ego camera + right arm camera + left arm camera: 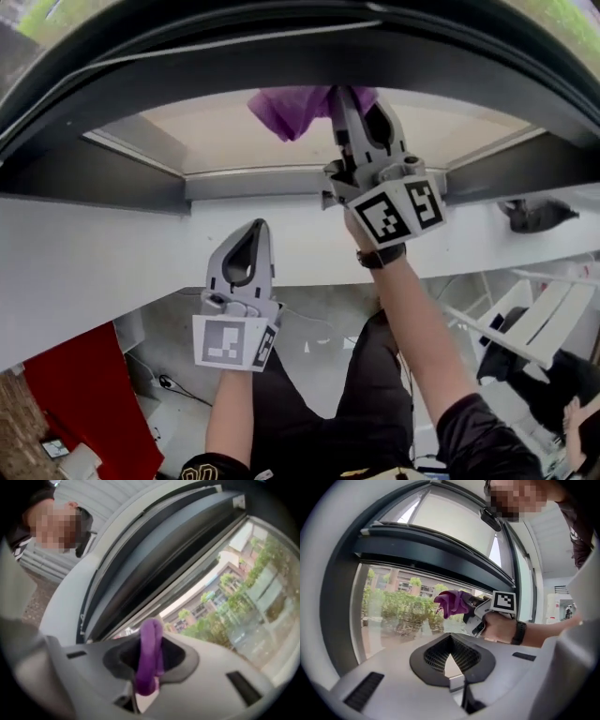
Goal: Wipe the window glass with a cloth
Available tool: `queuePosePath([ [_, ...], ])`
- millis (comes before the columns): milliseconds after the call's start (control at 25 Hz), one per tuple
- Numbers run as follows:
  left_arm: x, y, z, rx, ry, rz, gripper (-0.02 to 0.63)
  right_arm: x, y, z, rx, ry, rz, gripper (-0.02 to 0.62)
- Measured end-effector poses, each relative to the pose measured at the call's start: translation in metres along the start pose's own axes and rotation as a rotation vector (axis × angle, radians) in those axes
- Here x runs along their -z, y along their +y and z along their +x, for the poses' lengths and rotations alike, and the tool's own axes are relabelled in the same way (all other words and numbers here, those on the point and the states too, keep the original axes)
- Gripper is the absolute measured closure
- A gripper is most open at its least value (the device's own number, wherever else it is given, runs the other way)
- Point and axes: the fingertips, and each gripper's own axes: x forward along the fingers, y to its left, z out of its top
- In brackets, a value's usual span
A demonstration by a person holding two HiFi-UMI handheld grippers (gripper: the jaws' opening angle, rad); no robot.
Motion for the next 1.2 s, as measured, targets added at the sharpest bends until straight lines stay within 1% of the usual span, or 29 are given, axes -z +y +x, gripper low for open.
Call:
queuePosePath([
  [160, 0.022, -0.088, 0.044, 0.11, 0.008, 0.001, 0.591, -0.059, -0.082, -0.047, 0.081, -0.017, -0.08, 0.522],
  [280, 0.042, -0.142, 0.07, 0.172, 0.047, -0.068, 0.591, -0.098, -0.14, -0.085, 0.194, -0.04, -0.106, 0.522],
  [360, 0.038, -0.171, 0.086, 0.21, 0.035, -0.072, 0.591, -0.118, -0.175, -0.107, 0.274, -0.054, -0.121, 0.522],
  [440, 0.034, -0.189, 0.098, 0.234, 0.017, -0.063, 0.591, -0.132, -0.202, -0.125, 0.346, -0.053, -0.153, 0.522],
  [520, 0.031, -0.196, 0.107, 0.241, -0.007, -0.057, 0.591, -0.144, -0.224, -0.141, 0.42, -0.06, -0.166, 0.522],
  [640, 0.025, -0.193, 0.109, 0.232, -0.031, -0.065, 0.591, -0.159, -0.258, -0.17, 0.564, -0.09, -0.136, 0.522],
  [680, 0.023, -0.188, 0.106, 0.223, -0.037, -0.066, 0.591, -0.16, -0.261, -0.175, 0.589, -0.09, -0.136, 0.522],
  [720, 0.021, -0.181, 0.102, 0.212, -0.046, -0.059, 0.591, -0.159, -0.257, -0.175, 0.587, -0.082, -0.146, 0.522],
  [760, 0.019, -0.172, 0.097, 0.197, -0.052, -0.053, 0.591, -0.156, -0.246, -0.17, 0.563, -0.069, -0.16, 0.522],
  [840, 0.017, -0.146, 0.084, 0.164, -0.053, -0.048, 0.591, -0.141, -0.209, -0.151, 0.487, -0.04, -0.177, 0.522],
  [880, 0.017, -0.13, 0.075, 0.149, -0.049, -0.044, 0.591, -0.13, -0.186, -0.141, 0.444, -0.028, -0.169, 0.522],
  [1040, 0.014, -0.047, 0.026, 0.058, -0.03, -0.029, 0.591, -0.063, -0.081, -0.088, 0.261, 0.03, -0.071, 0.522],
  [1200, 0.009, 0.041, -0.029, -0.026, -0.023, 0.009, 0.591, 0.023, 0.031, -0.021, 0.079, 0.119, 0.008, 0.522],
])
